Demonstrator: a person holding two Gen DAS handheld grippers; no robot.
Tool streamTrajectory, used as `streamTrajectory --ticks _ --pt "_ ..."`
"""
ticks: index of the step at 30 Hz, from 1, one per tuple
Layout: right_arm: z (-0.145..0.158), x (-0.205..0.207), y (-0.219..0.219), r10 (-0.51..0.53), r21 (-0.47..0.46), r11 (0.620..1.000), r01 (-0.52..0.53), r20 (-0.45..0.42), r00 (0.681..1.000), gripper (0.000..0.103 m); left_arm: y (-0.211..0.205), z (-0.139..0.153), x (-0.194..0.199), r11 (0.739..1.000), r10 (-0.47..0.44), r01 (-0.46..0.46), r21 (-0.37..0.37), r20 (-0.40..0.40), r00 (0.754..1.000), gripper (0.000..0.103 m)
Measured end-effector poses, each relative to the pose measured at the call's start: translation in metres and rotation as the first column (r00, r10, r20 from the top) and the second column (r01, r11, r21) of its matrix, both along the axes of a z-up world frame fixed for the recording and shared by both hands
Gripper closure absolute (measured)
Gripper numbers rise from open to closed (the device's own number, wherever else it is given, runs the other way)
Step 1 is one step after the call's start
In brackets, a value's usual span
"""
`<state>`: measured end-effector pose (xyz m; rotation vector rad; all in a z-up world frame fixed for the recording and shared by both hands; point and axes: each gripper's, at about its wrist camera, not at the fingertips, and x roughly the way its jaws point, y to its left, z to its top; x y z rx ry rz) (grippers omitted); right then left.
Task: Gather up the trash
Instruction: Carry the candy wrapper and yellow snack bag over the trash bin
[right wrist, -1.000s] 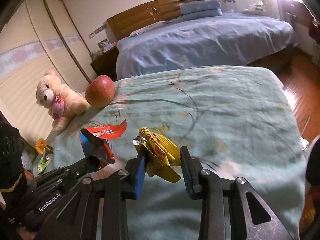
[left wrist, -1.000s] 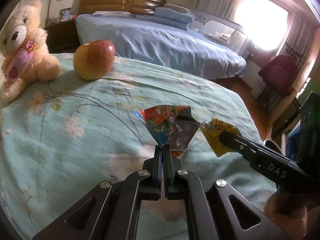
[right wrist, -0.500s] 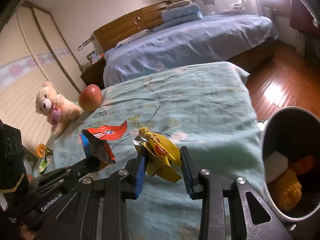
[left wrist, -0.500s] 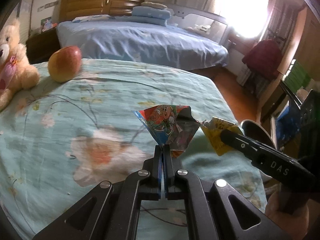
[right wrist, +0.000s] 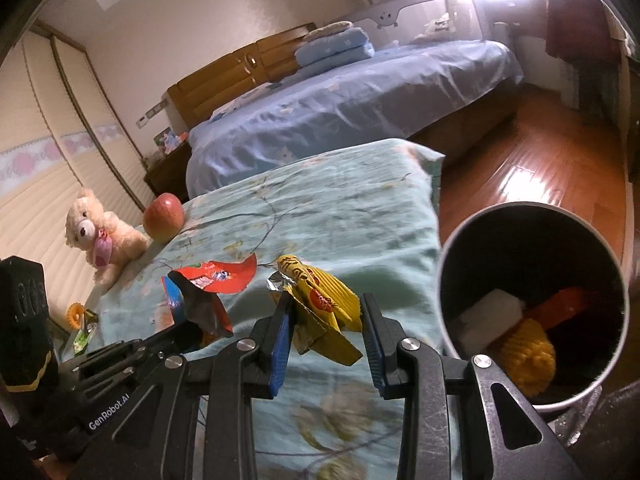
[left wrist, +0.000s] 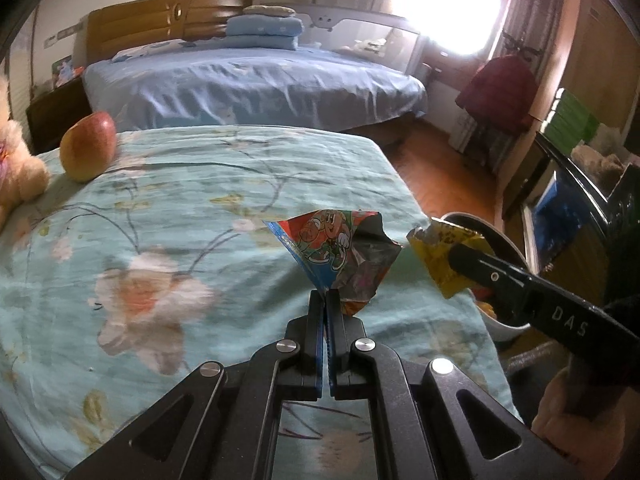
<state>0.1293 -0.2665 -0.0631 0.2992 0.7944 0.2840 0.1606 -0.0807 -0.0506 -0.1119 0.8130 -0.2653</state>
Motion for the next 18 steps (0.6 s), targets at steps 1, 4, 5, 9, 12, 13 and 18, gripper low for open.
streamTrajectory --ticks 1,4,5,9,12,13,18 --pt "0.0 -0.001 -0.002 -0.005 0.001 1.0 0.005 0.001 1.0 0.07 -0.003 0.0 -0.001 1.0 -0.006 0.006 0.001 0.0 1.0 0.103" --pt "0.002 -0.004 -0.011 -0.022 0.003 1.0 0.022 0.006 1.0 0.07 -0.01 0.0 -0.002 1.0 -0.023 0.023 0.006 0.0 1.0 0.103" --pt "0.002 -0.006 -0.014 -0.028 0.005 1.0 0.028 0.006 1.0 0.07 -0.012 0.0 -0.003 1.0 -0.028 0.028 0.007 0.0 1.0 0.103" --pt "0.003 -0.009 -0.023 -0.045 0.005 0.999 0.045 0.01 0.999 0.07 -0.02 0.002 -0.004 0.999 -0.046 0.046 0.014 0.006 0.999 0.103" --pt "0.003 -0.013 -0.029 -0.058 0.004 0.998 0.058 0.011 0.998 0.07 -0.027 0.004 -0.004 0.998 -0.059 0.059 0.015 0.01 0.998 0.103" --pt "0.003 -0.013 -0.032 -0.062 0.006 0.998 0.061 0.011 0.998 0.07 -0.029 0.005 -0.004 0.998 -0.064 0.063 0.016 0.011 0.998 0.103" --pt "0.004 -0.016 -0.045 -0.087 0.006 0.996 0.087 0.012 0.996 0.07 -0.04 0.006 -0.004 0.996 -0.091 0.091 0.021 0.015 0.996 0.103"
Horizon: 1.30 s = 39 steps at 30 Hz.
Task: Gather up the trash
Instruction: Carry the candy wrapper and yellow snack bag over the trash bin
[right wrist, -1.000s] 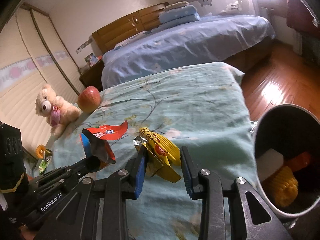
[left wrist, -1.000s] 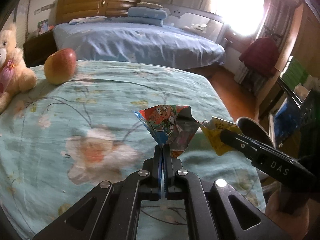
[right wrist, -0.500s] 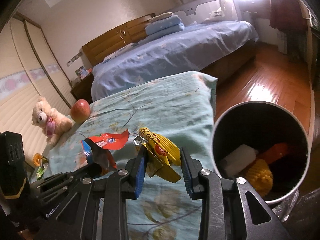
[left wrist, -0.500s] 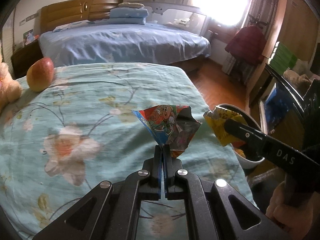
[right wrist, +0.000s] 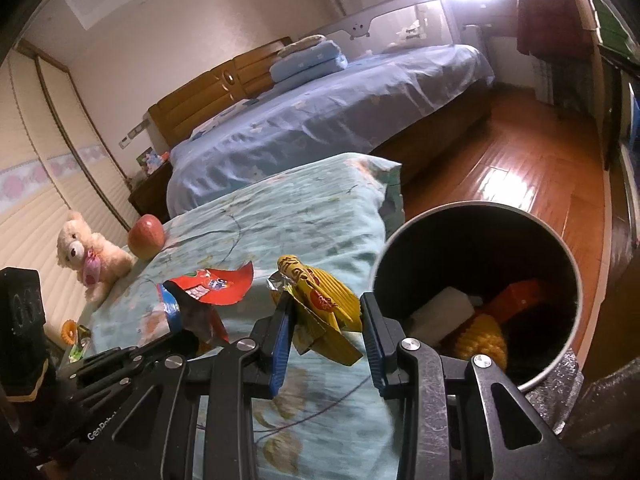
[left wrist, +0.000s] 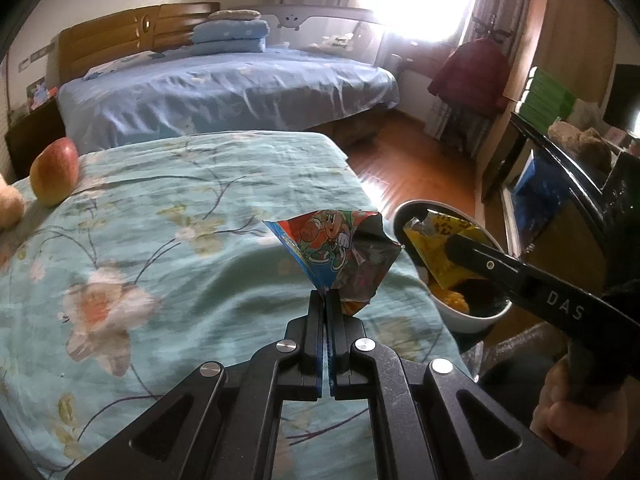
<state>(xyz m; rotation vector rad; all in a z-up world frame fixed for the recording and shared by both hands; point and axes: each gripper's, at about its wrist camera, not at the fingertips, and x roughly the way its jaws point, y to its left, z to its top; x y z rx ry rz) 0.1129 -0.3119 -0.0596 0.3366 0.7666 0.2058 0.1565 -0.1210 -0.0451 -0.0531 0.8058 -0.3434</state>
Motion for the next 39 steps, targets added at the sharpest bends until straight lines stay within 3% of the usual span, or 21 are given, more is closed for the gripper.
streamTrajectory --ticks 39 --pt "-0.01 0.003 -0.088 -0.166 -0.028 0.986 0.165 -0.035 0.986 0.07 -0.095 -0.002 0.032 0.986 -0.156 0.156 0.053 -0.001 0.988 0.103"
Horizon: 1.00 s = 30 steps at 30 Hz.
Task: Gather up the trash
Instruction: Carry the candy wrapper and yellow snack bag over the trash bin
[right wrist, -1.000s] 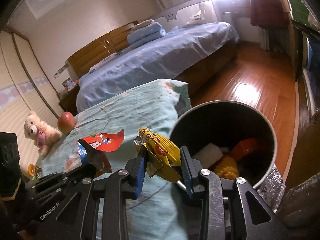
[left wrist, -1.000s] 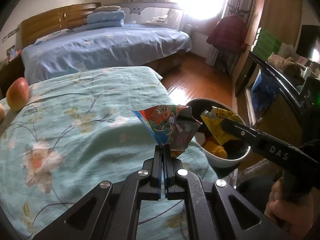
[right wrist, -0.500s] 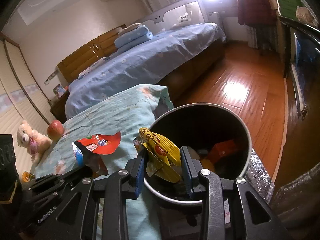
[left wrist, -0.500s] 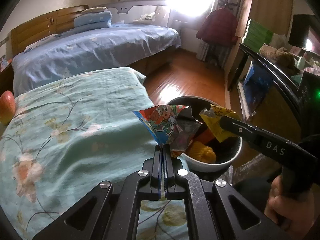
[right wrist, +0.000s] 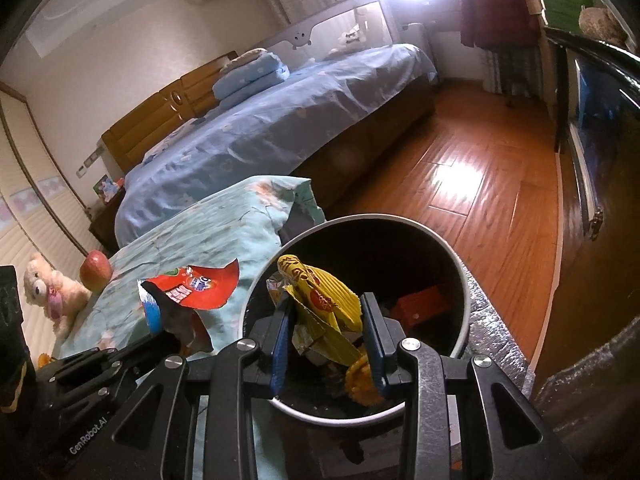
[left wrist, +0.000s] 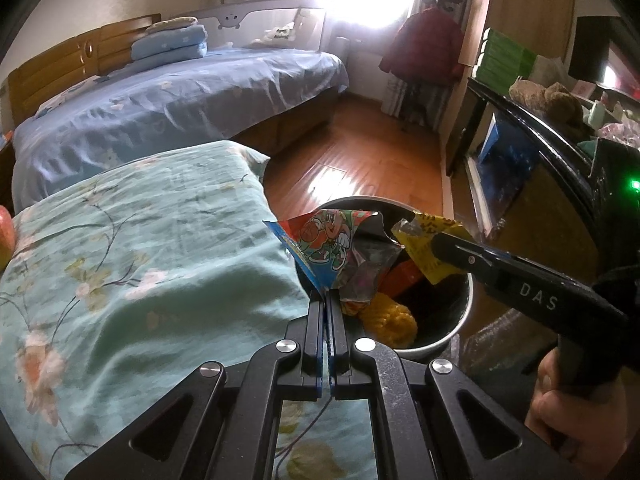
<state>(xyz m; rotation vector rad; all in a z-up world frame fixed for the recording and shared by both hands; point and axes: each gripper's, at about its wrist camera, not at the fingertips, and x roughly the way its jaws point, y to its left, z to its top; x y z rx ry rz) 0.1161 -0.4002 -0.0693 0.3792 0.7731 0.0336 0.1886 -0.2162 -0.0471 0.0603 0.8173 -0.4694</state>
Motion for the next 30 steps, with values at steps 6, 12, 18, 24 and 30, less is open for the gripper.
streamTrajectory --ticks 6,12,18,24,30 --pt "0.0 0.003 -0.008 -0.008 0.001 1.0 0.008 -0.001 1.0 0.07 -0.008 -0.003 0.006 1.0 -0.004 0.004 0.007 -0.005 1.0 0.103" --pt "-0.002 0.007 -0.011 -0.012 0.003 1.0 0.012 -0.003 1.0 0.069 -0.015 -0.003 0.013 1.0 -0.007 0.007 0.015 -0.004 1.0 0.103" --pt "-0.004 0.011 -0.014 -0.013 0.002 1.0 0.013 -0.011 1.0 0.069 -0.022 -0.005 0.016 1.0 -0.013 0.013 0.02 -0.008 1.0 0.103" --pt "-0.005 0.014 -0.017 -0.015 0.005 1.0 0.015 -0.016 1.0 0.069 -0.025 -0.007 0.021 1.0 -0.015 0.016 0.025 -0.013 1.0 0.103" --pt "-0.005 0.016 -0.018 -0.015 0.002 1.0 0.015 -0.018 1.0 0.069 -0.029 -0.008 0.026 0.999 -0.016 0.017 0.029 -0.017 1.0 0.103"
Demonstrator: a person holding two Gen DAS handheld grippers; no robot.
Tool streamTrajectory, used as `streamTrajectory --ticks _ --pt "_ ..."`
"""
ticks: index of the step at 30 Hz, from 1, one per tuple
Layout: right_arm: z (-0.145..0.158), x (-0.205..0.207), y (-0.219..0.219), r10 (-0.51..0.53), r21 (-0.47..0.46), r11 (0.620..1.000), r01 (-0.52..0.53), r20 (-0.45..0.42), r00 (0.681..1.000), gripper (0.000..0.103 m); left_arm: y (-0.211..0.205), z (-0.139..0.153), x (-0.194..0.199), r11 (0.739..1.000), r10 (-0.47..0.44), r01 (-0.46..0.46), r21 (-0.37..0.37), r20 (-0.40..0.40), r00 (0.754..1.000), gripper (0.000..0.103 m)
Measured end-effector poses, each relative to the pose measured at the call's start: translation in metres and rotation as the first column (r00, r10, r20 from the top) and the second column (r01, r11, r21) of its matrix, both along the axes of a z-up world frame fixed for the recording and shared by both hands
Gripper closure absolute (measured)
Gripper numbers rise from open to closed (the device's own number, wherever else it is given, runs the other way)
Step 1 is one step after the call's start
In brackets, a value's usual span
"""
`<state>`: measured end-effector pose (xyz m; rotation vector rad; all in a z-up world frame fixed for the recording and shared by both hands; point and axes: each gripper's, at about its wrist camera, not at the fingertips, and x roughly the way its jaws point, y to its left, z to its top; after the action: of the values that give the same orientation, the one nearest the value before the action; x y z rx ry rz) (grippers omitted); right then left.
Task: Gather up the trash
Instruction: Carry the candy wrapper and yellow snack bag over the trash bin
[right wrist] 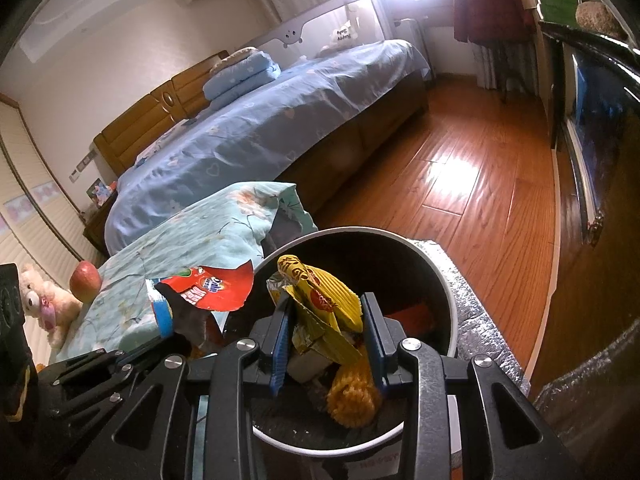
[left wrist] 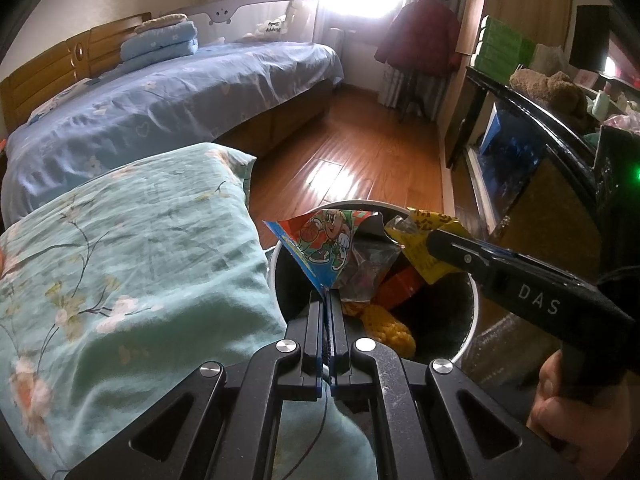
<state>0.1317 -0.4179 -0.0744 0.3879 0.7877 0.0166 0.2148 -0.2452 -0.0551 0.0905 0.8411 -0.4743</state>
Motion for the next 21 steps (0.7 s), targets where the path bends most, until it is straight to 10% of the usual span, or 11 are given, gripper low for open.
streamTrajectory --ticks 21 --pt "-0.006 0.01 -0.006 -0.001 0.002 1.0 0.001 -0.021 1.0 0.068 -0.012 -0.001 0.012 1.0 -0.003 0.003 0.015 -0.012 1.0 0.103"
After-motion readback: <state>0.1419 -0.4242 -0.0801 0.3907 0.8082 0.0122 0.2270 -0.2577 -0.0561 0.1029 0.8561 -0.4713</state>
